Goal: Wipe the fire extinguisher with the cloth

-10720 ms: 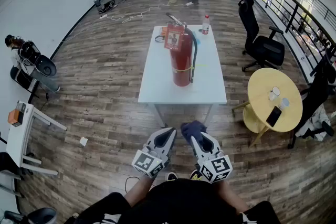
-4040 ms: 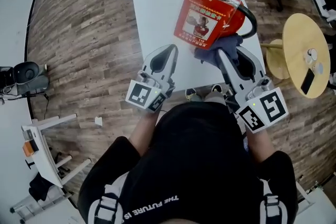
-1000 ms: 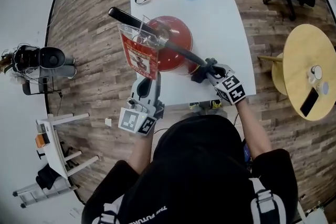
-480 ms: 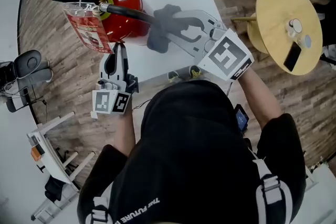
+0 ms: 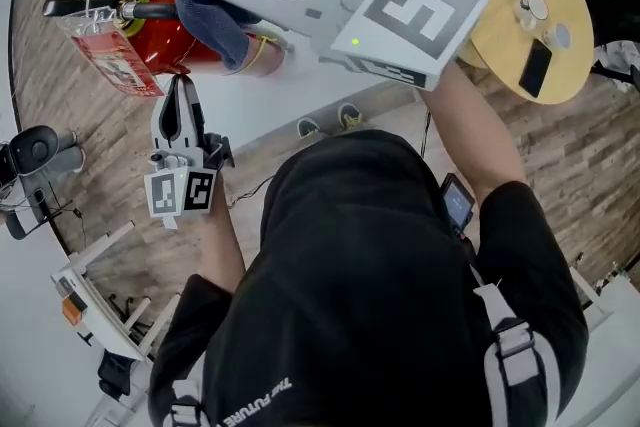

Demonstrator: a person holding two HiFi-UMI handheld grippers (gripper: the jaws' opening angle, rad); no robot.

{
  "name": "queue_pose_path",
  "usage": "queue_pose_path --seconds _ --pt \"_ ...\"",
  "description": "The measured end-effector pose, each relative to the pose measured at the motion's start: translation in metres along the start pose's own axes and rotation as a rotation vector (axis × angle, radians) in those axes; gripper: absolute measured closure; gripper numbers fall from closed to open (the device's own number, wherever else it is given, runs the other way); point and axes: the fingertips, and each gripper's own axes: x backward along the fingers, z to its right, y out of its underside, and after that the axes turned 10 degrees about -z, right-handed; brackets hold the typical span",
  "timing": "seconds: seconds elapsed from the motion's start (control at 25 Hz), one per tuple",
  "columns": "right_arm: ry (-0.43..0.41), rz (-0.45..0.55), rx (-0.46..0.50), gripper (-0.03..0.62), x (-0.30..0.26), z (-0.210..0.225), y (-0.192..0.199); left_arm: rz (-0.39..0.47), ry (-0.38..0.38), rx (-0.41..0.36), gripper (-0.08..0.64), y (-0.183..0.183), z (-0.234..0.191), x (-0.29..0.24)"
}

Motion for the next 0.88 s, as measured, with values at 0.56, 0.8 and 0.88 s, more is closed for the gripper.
queue_pose_path --seconds 0.56,0.8,0.88 --pt "-0.060 -0.201 -0.147 0.500 -0.049 0.016 0.112 0.017 -0.016 0.021 0.537 0.006 0.002 -0.005" --pt "-0.022 -0.330 -0.102 0.502 -0.058 0.003 0.165 0.031 -0.021 0.033 0.537 0.008 -0.001 -0.001" --pt "-0.008 -0.256 0.026 0.502 -0.050 0.001 0.116 0.038 -0.008 0.033 0.537 0.007 0.002 -0.001"
